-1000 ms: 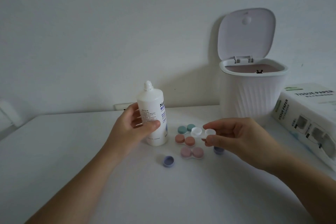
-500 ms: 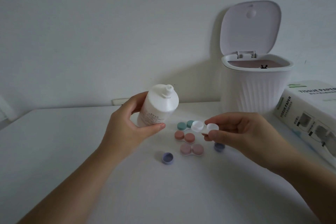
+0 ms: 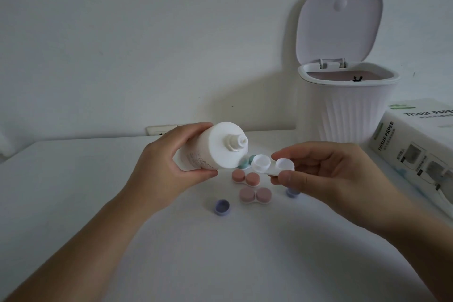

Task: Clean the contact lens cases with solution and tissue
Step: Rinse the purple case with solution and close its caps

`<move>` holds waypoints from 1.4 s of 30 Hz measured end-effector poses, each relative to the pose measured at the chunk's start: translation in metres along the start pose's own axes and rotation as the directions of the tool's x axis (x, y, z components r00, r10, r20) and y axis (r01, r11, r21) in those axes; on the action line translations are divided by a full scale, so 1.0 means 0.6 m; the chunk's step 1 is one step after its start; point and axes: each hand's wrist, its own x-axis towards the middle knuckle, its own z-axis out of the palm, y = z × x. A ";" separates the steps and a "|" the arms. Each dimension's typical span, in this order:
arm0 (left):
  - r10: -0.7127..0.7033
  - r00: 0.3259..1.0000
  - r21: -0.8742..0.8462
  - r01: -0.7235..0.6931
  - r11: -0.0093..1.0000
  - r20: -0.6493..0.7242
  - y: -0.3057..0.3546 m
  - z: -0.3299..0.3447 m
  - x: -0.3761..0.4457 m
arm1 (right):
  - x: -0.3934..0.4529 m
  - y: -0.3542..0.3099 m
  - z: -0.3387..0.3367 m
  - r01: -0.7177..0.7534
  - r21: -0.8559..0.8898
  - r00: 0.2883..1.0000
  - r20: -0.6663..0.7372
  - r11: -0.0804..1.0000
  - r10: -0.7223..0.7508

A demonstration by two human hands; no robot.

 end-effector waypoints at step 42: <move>0.287 0.957 0.334 -0.260 0.906 -0.032 0.005 0.003 0.014 | 0.001 0.008 0.005 -0.089 -0.052 0.994 0.059 0.995 0.092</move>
